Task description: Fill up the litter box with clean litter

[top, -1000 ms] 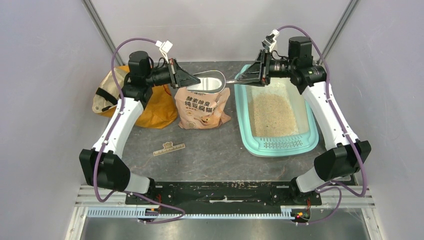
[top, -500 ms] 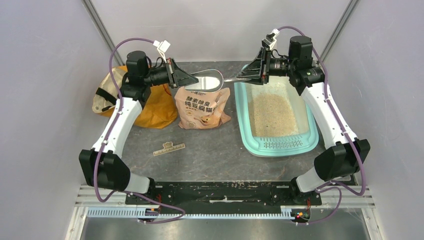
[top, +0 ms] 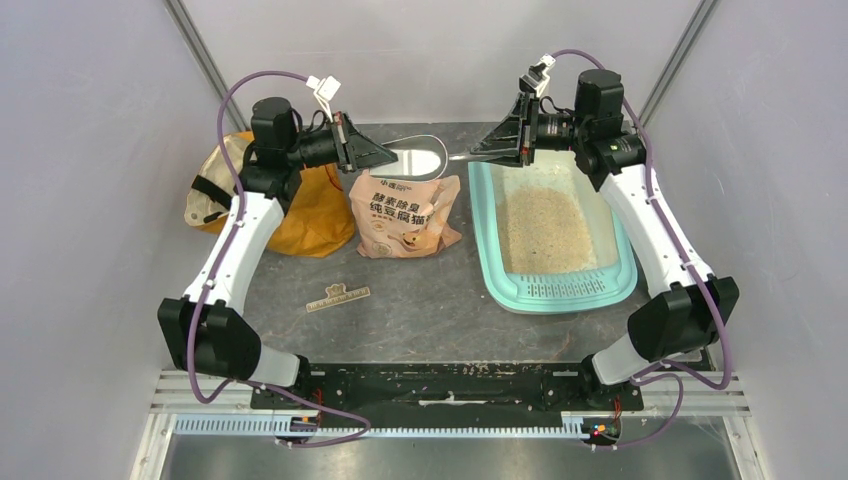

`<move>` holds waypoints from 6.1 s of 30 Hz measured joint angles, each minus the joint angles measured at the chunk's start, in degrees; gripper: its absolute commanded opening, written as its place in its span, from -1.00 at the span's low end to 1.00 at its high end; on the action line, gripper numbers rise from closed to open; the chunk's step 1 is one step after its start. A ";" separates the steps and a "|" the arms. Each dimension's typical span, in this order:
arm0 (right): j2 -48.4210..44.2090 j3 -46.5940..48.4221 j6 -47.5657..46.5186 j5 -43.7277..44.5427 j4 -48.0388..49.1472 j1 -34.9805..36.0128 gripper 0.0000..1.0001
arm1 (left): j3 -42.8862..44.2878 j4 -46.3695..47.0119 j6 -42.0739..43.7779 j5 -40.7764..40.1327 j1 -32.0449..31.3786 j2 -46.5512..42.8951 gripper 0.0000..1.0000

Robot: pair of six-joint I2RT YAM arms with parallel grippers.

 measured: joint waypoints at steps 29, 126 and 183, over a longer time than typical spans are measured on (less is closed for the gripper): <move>0.72 0.00 -1.60 -0.13 -1.33 0.17 -1.00 | 1.88 -2.38 1.44 0.52 -0.72 2.19 -0.37; 4.98 4.72 -17.99 7.56 -19.19 -15.19 -1.00 | 53.18 -71.80 75.41 4.07 -1.31 48.76 -0.06; 20.55 37.99 -61.33 23.89 -66.27 1.95 -1.00 | 5.84 -51.47 116.89 -10.56 -9.92 -2.80 -0.96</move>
